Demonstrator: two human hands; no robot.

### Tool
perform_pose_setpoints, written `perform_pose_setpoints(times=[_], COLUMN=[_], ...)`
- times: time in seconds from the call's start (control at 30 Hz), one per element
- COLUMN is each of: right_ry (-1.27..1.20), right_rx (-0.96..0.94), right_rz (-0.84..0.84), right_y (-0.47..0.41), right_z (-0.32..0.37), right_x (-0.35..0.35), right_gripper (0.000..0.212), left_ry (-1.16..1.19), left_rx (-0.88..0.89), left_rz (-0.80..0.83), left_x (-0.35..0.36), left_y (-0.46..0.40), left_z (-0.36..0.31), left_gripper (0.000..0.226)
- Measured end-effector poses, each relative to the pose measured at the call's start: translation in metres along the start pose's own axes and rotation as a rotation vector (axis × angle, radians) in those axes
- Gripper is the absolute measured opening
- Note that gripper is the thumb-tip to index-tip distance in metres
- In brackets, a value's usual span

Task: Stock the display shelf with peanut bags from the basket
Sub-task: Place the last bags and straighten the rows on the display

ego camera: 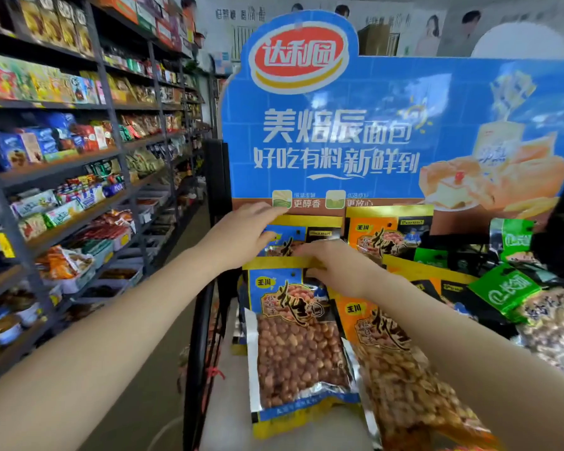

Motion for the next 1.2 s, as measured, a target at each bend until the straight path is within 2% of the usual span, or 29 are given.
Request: perform_pose_setpoints(times=[0.07, 0.1, 0.17, 0.23, 0.3, 0.37, 0.43, 0.5, 0.53, 0.57, 0.63, 0.73, 0.83, 0.93, 1.0, 1.13, 1.2], right_ry=[-0.065, -0.084, -0.048, 0.002, 0.013, -0.069, -0.121, -0.161, -0.217, -0.284, -0.318, -0.282, -0.212, -0.157, -0.202, -0.318, -0.538], right_rx=[-0.065, -0.076, -0.085, -0.091, 0.004, 0.230, 0.420, 0.427, 0.412, 0.393, 0.345, 0.267, 0.211, 0.203, 0.209, 0.226, 0.281], right_rz=[0.076, 0.140, 0.216, 0.158, -0.054, -0.236, -0.203, -0.104, -0.074, -0.052, -0.046, -0.080, 0.083, 0.213, 0.243, 0.248, 0.137], right_y=[0.007, 0.010, 0.015, 0.015, 0.012, 0.011, 0.010, 0.008, 0.007, 0.006, 0.002, -0.002, 0.001, 0.005, 0.003, 0.001, -0.002], right_z=[-0.004, -0.005, -0.008, -0.012, -0.023, -0.040, -0.054, -0.055, -0.053, -0.050, -0.047, -0.041, -0.039, -0.038, -0.038, -0.042, -0.049], right_x=[-0.001, 0.000, 0.003, 0.002, -0.008, -0.021, -0.021, -0.015, -0.009, -0.005, 0.002, -0.001, -0.001, 0.002, 0.003, 0.001, -0.001], right_gripper=[0.033, 0.031, 0.028, 0.023, 0.020, 0.026, 0.028, 0.016, 0.009, 0.010, 0.020, 0.019, 0.014, 0.024, 0.027, 0.010, 0.025], left_ry=[-0.111, -0.132, -0.027, 0.022, -0.058, -0.077, -0.036, 0.019, 0.043, 0.056, 0.049, -0.032, -0.131, -0.189, -0.205, -0.110, -0.092], left_rx=[0.106, 0.155, 0.148, 0.030, -0.009, -0.025, -0.054, -0.076, -0.084, -0.095, -0.109, -0.080, -0.080, -0.147, -0.165, -0.208, -0.201], left_rz=[-0.185, -0.215, -0.028, 0.256, 0.304, 0.301, 0.308, 0.294, 0.286, 0.275, 0.242, 0.041, -0.186, -0.240, -0.153, 0.197, 0.257], left_x=[-0.006, -0.004, 0.010, 0.030, 0.035, 0.034, 0.033, 0.030, 0.028, 0.025, 0.021, 0.009, -0.001, -0.005, -0.002, 0.011, 0.015], left_y=[0.012, 0.019, 0.028, 0.036, 0.040, 0.042, 0.043, 0.045, 0.047, 0.050, 0.055, 0.058, 0.063, 0.060, 0.049, 0.030, 0.026], left_z=[-0.016, -0.025, -0.038, -0.044, -0.046, -0.049, -0.049, -0.048, -0.048, -0.047, -0.044, -0.047, -0.047, -0.041, -0.035, -0.019, -0.014], left_gripper=[0.041, 0.038, 0.034, 0.040, 0.050, 0.048, 0.041, 0.038, 0.037, 0.037, 0.035, 0.028, 0.012, 0.008, 0.009, 0.016, 0.010])
Point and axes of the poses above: each hand's wrist, its own y-axis away from the middle knuckle, its own x-axis out of the palm, z = x × y, the point moved 5 cm from there along -y, towards the middle knuckle, and after that the axes turned 2 degrees about x, right-handed, at the moved point
